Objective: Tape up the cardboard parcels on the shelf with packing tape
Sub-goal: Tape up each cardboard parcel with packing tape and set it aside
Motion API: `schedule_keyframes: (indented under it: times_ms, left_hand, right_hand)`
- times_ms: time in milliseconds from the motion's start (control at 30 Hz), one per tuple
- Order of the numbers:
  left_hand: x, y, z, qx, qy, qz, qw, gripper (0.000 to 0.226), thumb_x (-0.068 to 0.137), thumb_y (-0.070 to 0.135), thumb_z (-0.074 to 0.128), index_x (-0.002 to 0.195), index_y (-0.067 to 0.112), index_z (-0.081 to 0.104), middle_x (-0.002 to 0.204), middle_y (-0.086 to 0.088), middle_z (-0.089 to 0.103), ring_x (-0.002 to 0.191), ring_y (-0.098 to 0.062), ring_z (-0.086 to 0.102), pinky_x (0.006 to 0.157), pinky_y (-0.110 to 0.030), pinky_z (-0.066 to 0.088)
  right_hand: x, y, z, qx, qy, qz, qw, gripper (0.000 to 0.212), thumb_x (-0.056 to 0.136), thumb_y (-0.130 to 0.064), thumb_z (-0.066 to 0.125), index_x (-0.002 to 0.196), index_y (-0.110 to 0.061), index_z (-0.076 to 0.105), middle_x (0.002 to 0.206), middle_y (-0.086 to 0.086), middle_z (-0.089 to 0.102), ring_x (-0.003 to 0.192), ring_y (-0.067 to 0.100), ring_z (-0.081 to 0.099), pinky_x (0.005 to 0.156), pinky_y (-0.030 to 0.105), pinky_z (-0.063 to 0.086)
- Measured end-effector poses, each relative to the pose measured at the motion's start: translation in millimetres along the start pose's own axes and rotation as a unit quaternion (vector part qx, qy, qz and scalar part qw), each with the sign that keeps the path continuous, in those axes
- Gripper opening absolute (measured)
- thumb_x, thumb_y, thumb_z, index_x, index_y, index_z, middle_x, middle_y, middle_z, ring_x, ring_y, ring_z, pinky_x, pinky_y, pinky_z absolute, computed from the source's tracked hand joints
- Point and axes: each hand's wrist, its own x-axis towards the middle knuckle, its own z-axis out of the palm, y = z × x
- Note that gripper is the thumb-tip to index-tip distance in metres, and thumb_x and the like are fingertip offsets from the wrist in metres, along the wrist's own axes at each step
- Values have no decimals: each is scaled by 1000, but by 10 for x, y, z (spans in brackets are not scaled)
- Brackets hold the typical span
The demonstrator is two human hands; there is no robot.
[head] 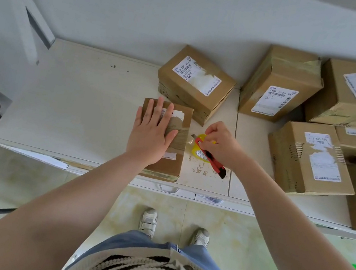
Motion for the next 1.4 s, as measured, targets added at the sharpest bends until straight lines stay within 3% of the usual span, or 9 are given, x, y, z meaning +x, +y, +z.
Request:
schedule_keyframes:
  times_ms: [167,300,533,633,767,900,1067,1267,1400]
  left_hand:
    - [1,-5,18,0,8,2,1000,72,97,59,-5,158,23,-5,165,-7,-13,152,-28,-11,122,-46,-7]
    - [-3,7,8,-4,1,5,1000,70,98,58,-1,158,22,-8,164,-9,-16,152,-29,-13,123,-47,-7]
    - [-1,16,-3,0,-10,-2,1000,72,95,58,-4,156,23,-14,163,-9,-20,151,-28,-16,123,-46,-9]
    - [8,19,-3,1,-14,-2,1000,71,95,58,-4,156,23,-15,163,-9,-21,151,-28,-17,122,-46,-10]
    - [-4,25,-1,0,-7,3,1000,71,96,58,-1,157,23,-11,164,-9,-18,151,-29,-16,123,-46,-9]
    - [6,18,-10,2,-12,-1,1000,71,96,57,0,158,23,-8,164,-9,-17,151,-28,-15,123,-46,-8]
    - [21,7,-18,1,-23,-2,1000,73,94,57,-1,158,23,-10,164,-8,-19,151,-28,-15,123,-46,-8]
    - [22,-3,16,3,-19,4,1000,73,95,58,-1,157,22,-10,164,-9,-19,151,-29,-14,123,-48,-6]
    - [20,-8,23,7,-17,7,1000,72,95,58,-1,157,22,-11,163,-9,-20,151,-28,-15,123,-47,-6]
  right_hand:
    - [-43,42,-5,106,84,13,991,34,101,-22,49,93,8,61,104,7,51,73,16,50,69,26,48]
    - [-85,318,-151,368,179,92,908,24,100,-18,51,80,-8,61,83,9,60,78,23,58,83,43,52]
    - [-128,954,50,75,132,258,954,38,103,-33,47,88,-3,65,67,9,55,54,21,46,56,29,37]
    - [-118,997,102,34,171,267,948,23,99,-26,52,106,-6,61,93,9,61,72,24,53,64,30,38]
    - [12,596,-14,67,246,112,960,27,97,-29,57,120,-15,59,115,1,53,97,17,57,79,30,43]
    - [321,59,-30,-17,13,-38,999,37,91,-38,64,125,-25,59,117,-5,57,108,14,54,92,33,45]
    - [366,-53,-86,-66,-139,-21,988,40,87,-13,68,124,-25,62,124,-4,54,114,15,47,93,28,34]
    - [265,29,-165,46,-108,43,992,8,92,-14,61,95,-20,65,113,0,56,109,20,50,88,29,36]
    - [102,31,-185,71,-65,47,994,14,96,-21,60,103,-11,66,91,-11,56,92,15,51,67,20,36]
